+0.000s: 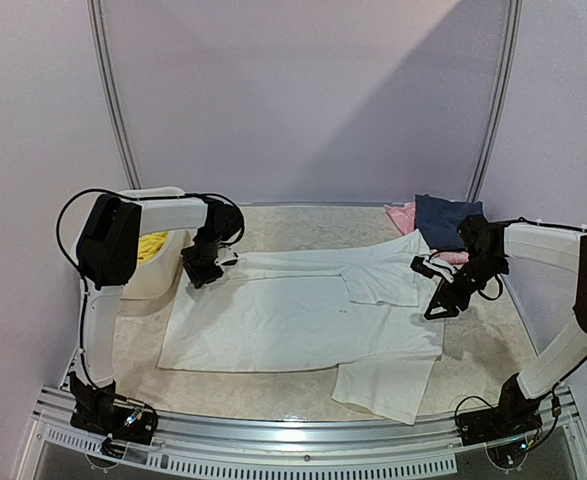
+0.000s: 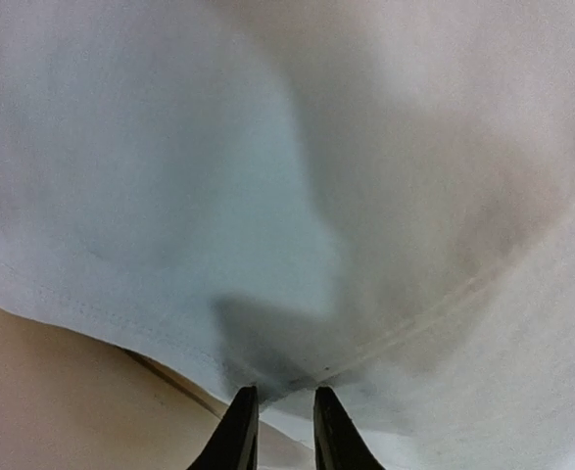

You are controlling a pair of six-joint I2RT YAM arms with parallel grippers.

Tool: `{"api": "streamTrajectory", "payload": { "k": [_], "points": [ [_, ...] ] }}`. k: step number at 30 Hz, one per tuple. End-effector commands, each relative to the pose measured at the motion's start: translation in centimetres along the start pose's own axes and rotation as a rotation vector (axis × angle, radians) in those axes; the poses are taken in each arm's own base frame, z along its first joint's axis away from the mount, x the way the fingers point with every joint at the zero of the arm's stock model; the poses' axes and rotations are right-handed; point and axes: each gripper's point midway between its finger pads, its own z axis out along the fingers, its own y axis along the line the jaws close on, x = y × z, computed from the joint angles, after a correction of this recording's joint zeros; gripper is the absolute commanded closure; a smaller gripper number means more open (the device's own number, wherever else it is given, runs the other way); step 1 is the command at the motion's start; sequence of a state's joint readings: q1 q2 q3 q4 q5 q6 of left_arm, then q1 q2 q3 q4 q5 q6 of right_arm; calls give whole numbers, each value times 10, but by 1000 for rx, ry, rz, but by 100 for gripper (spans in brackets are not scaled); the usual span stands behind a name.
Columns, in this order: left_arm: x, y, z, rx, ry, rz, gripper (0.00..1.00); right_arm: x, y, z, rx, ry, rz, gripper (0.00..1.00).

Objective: Fold and stack the mixed laundry pile
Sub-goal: Smooth out the 1/3-folded T-shirt at the center of the board.

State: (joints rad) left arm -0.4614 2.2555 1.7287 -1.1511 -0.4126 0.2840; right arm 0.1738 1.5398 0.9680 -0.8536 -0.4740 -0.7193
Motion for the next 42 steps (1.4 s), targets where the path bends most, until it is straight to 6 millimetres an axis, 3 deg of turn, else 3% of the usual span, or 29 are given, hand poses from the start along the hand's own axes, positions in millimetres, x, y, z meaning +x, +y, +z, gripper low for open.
{"api": "streamTrajectory", "payload": {
  "k": [1, 8, 19, 30, 33, 38, 42],
  "points": [
    [-1, -8, -1, 64, -4, -1, 79, -3, 1, -1, -12, -4, 0, 50],
    [-1, -5, 6, 41, 24, -3, 85, -3, 0, 0, -13, -4, 2, 51],
    [-5, 21, 0, -44, -1, -69, 81, -3, 1, 0, -20, -5, 10, 51],
    [0, 10, 6, 19, 21, -60, 93, -3, 2, -1, -21, -4, 12, 51],
    [1, 8, 0, 39, 10, -63, 99, -3, 2, -2, -19, -6, 12, 52],
    [7, 20, -19, -9, -32, -83, 100, -4, -1, -2, -2, -3, 1, 52],
    [14, 31, -30, -59, -41, -88, 100, -2, -16, -3, 67, 33, -56, 52]
  ]
}}
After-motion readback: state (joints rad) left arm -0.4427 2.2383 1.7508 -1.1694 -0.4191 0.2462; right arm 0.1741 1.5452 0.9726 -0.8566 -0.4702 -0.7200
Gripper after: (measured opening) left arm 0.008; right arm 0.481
